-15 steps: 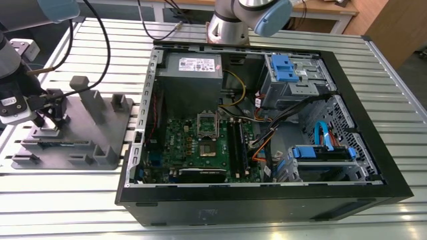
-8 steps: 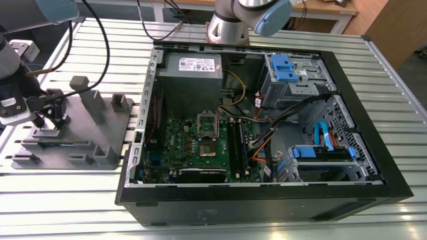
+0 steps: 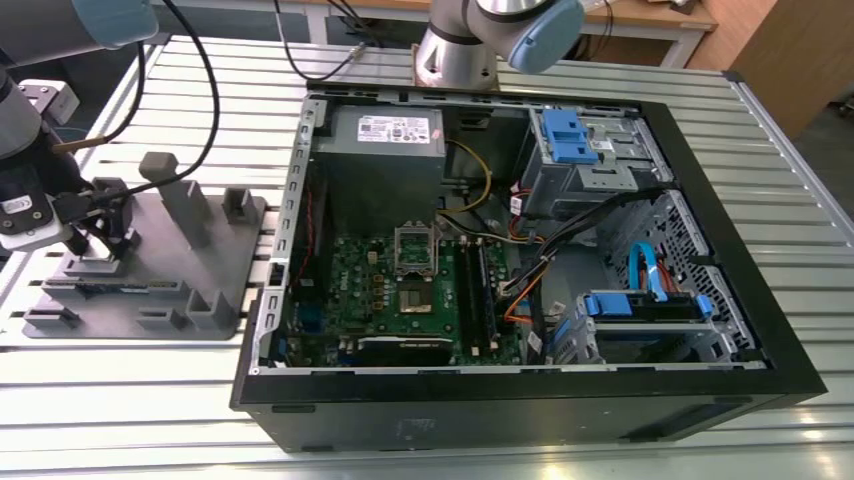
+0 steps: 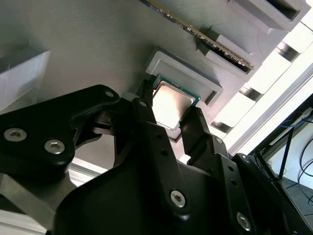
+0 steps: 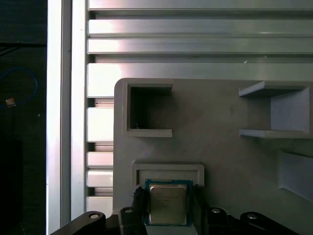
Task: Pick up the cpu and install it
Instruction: 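Pick up the cpu and move it towards the insertion slot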
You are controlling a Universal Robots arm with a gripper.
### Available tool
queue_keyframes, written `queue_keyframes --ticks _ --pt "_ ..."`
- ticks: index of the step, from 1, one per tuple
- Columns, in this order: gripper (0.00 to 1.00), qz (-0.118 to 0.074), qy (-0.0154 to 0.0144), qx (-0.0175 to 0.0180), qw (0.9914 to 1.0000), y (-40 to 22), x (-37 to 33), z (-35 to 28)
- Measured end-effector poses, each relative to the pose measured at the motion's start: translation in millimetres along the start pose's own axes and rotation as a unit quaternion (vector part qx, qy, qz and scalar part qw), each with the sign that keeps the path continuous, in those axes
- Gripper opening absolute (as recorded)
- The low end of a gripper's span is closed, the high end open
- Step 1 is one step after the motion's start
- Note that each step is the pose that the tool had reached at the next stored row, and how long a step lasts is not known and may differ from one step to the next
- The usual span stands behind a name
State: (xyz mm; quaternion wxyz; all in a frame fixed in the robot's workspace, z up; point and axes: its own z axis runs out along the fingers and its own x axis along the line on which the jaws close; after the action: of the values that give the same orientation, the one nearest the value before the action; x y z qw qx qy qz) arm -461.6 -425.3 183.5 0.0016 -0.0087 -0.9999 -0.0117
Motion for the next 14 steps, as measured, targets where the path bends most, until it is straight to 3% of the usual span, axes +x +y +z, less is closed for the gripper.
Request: queue_keyframes --ticks 14 --pt "0.47 0.0 0.0 0.0 1.0 0.2 0.1 -6.6"
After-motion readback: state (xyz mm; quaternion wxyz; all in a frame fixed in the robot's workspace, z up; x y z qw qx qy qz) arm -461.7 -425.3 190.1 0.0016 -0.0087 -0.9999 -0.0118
